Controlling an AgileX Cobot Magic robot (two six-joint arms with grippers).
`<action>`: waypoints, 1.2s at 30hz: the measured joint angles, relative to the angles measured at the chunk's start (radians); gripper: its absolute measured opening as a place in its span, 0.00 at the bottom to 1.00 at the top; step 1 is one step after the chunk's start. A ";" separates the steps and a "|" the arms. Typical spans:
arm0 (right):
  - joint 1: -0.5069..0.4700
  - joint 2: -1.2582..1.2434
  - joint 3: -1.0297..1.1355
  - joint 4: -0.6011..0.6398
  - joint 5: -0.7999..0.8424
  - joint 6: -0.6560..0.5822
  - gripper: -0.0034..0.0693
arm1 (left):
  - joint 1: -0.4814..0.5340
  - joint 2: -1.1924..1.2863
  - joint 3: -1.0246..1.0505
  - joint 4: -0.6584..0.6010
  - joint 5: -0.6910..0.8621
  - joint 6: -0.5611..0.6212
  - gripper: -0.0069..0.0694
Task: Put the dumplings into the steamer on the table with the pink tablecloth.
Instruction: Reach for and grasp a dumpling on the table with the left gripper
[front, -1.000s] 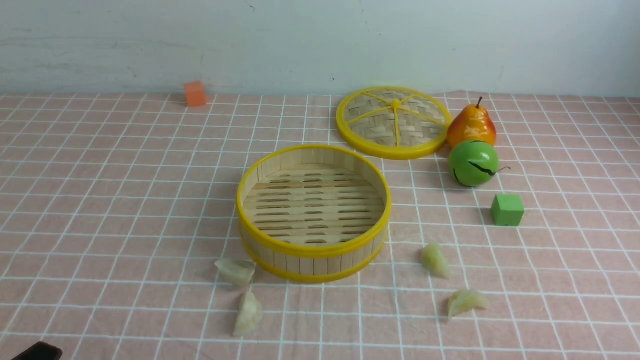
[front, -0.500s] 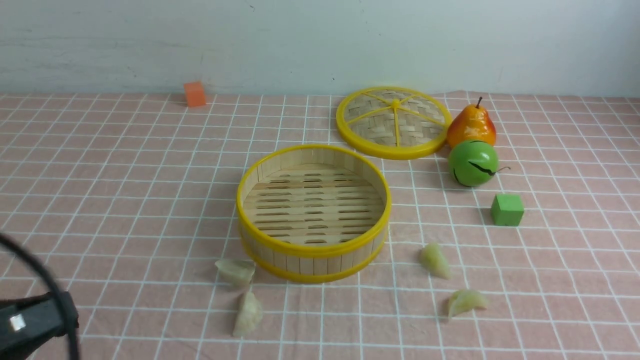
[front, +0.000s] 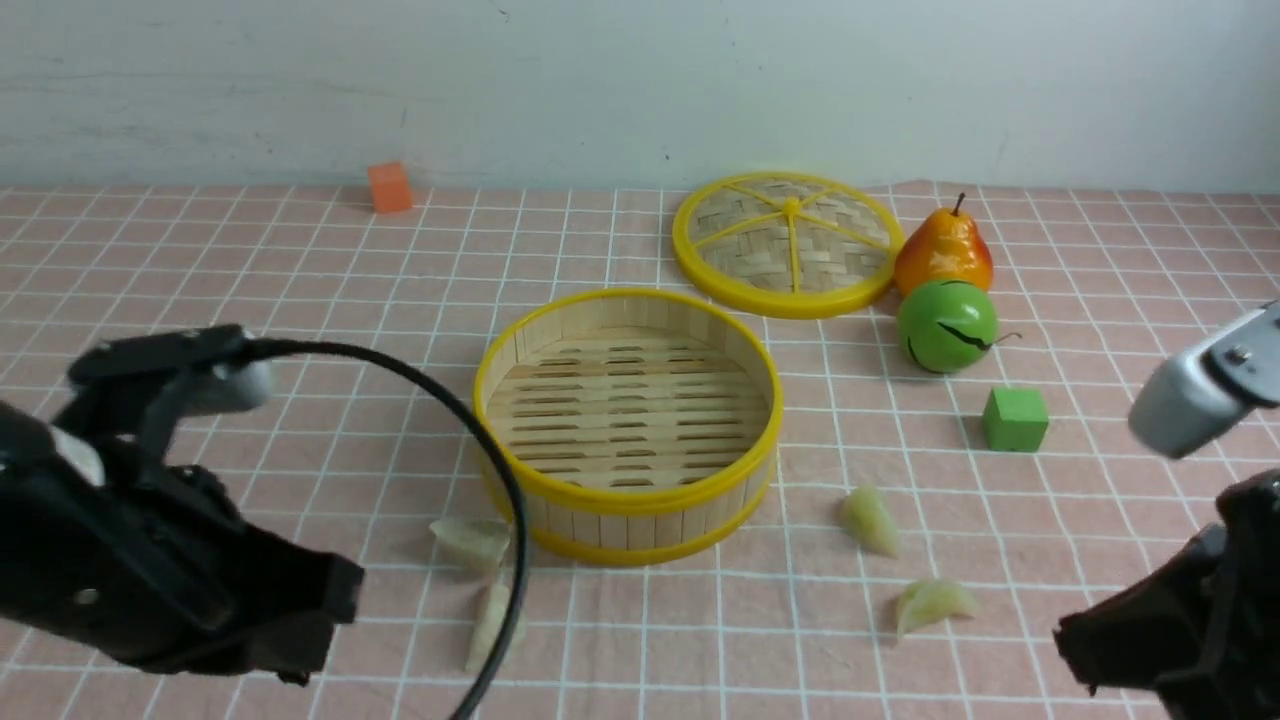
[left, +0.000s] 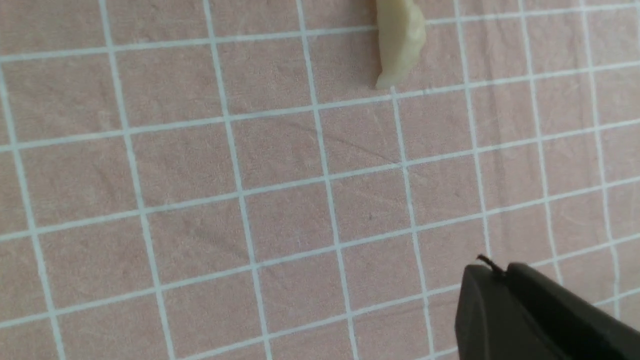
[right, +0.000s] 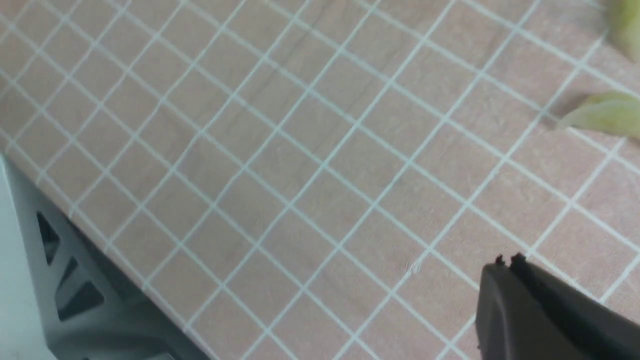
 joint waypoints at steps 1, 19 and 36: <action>0.016 0.000 -0.001 -0.010 0.005 0.001 0.04 | -0.017 0.045 -0.012 0.016 -0.014 -0.022 0.21; 0.030 -0.156 -0.002 -0.072 0.020 0.002 0.06 | -0.051 0.580 -0.255 0.142 -0.311 -0.615 0.77; 0.030 -0.222 0.052 -0.074 0.002 0.002 0.07 | -0.051 0.662 -0.263 0.182 -0.415 -0.723 0.67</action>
